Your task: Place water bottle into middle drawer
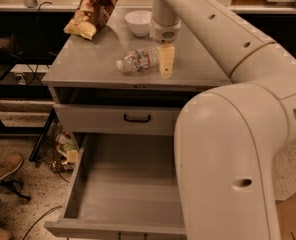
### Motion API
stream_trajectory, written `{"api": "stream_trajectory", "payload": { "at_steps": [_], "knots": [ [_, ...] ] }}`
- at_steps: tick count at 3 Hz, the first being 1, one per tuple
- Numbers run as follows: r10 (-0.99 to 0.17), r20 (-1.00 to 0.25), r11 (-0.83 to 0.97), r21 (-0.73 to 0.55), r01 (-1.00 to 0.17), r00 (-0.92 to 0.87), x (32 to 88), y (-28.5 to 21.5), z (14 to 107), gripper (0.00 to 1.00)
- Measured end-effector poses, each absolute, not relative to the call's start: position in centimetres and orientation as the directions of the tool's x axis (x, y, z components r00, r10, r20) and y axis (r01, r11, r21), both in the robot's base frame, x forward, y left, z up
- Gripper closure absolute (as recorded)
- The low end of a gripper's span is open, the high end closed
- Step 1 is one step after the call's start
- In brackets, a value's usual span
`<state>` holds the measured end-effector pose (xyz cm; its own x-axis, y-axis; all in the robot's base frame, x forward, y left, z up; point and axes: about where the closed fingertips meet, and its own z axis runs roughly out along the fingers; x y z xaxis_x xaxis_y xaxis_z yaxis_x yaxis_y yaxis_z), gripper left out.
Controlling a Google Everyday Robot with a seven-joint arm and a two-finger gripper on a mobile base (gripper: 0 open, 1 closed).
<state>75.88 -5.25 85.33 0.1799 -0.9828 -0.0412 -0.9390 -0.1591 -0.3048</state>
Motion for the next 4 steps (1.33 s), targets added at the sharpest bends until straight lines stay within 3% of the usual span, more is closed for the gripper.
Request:
{"api": "stream_trajectory", "payload": {
  "at_steps": [1,4],
  "knots": [
    [-0.984,-0.058,-0.145,-0.302,-0.942,0.170,77.0,-5.4,84.2,0.19],
    [-0.975,-0.152,-0.106,-0.331,-0.938,0.164,75.6,-5.0,86.2,0.89]
  ]
}}
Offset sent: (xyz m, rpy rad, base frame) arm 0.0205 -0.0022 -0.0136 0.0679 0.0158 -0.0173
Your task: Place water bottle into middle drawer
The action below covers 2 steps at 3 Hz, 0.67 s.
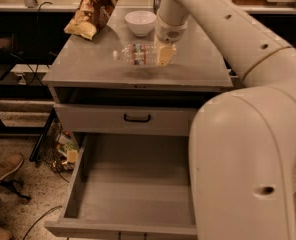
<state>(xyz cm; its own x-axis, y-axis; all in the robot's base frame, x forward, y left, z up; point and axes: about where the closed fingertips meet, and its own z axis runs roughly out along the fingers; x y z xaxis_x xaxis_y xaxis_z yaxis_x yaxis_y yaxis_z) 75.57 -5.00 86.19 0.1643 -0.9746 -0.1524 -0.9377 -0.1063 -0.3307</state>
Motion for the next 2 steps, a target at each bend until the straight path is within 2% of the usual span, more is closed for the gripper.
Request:
{"api": "stream_trajectory", "payload": {
  "at_steps": [1,2],
  "knots": [
    [-0.966,-0.213,-0.065,-0.335,-0.940,0.143,70.9,-5.0,89.7,1.00],
    [-0.952,-0.288,-0.028,-0.257,-0.966,0.104,64.3,-4.0,90.6,1.00]
  ]
}}
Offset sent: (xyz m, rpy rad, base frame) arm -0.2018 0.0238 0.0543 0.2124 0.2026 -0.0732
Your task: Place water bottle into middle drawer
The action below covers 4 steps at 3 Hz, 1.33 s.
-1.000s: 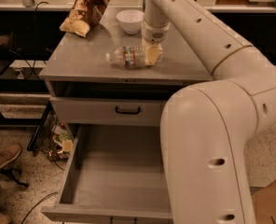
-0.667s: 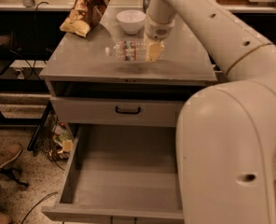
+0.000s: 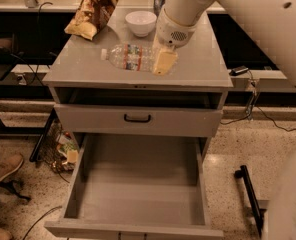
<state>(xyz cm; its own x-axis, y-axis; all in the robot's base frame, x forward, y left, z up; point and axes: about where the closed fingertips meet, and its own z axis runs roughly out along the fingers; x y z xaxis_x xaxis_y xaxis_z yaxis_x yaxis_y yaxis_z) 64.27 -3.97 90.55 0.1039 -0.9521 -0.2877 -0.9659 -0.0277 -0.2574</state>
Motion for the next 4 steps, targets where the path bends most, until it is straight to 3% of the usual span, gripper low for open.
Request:
{"api": "stream_trajectory", "payload": {
  "at_steps": [2,3,4],
  "knots": [
    [-0.953,-0.283,-0.034,-0.238,-0.971,0.103,63.6,-3.7,89.7,1.00],
    [-0.953,-0.295,-0.010,-0.183,-0.983,0.065,61.5,-4.1,87.4,1.00],
    [-0.923,-0.381,0.093,-0.089,-0.992,-0.053,56.5,-3.8,84.1,1.00]
  ]
}}
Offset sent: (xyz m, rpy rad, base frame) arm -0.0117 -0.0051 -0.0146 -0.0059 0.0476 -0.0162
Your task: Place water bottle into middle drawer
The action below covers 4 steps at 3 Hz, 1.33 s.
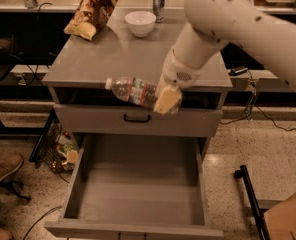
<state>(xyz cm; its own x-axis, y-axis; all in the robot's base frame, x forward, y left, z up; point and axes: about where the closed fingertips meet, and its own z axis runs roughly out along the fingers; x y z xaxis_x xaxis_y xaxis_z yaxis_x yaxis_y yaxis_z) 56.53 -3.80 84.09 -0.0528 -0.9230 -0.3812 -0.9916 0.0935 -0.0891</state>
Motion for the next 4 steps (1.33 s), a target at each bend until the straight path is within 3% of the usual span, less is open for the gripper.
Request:
{"api": "stream_trajectory", "payload": {
  "at_steps": [1,4],
  "knots": [
    [-0.883,-0.436,0.172,0.041,-0.984,-0.173,52.0,-2.6,78.2,1.00],
    [-0.896,-0.384,0.191,0.125,-0.974,-0.225,48.8,-3.4,72.5,1.00]
  ]
}}
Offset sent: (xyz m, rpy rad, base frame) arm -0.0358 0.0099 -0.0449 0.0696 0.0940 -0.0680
